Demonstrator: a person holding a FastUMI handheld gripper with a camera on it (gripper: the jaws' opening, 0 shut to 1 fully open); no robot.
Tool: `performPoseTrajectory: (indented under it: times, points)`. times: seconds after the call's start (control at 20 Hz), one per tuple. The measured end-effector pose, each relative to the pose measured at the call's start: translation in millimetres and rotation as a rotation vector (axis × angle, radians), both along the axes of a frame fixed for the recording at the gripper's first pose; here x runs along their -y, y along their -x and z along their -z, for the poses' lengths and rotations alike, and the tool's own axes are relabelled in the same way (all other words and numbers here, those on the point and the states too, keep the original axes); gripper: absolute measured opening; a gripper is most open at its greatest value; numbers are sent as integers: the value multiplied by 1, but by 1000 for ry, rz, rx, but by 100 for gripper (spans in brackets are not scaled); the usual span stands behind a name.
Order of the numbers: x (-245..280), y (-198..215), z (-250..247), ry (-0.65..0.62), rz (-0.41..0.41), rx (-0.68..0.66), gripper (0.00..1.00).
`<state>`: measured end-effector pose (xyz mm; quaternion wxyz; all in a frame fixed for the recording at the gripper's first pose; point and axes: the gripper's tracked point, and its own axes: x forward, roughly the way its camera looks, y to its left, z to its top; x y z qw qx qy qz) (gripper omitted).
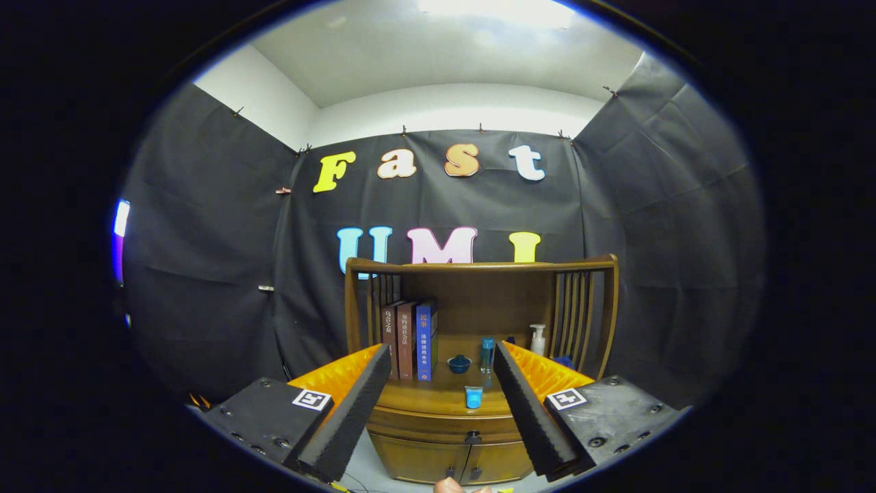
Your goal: Pull open the drawer, take out the items inside it, and place them on the countertop above the cabinet.
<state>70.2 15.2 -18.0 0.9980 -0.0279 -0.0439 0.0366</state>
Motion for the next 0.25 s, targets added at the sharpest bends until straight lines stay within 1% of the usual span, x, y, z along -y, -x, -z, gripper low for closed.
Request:
performPoseTrajectory:
  times: [0.1,0.25]
  points:
    - [-1,23,-10,-4,15,-4,99]
    - [-16,48,-31,4,3,47,99]
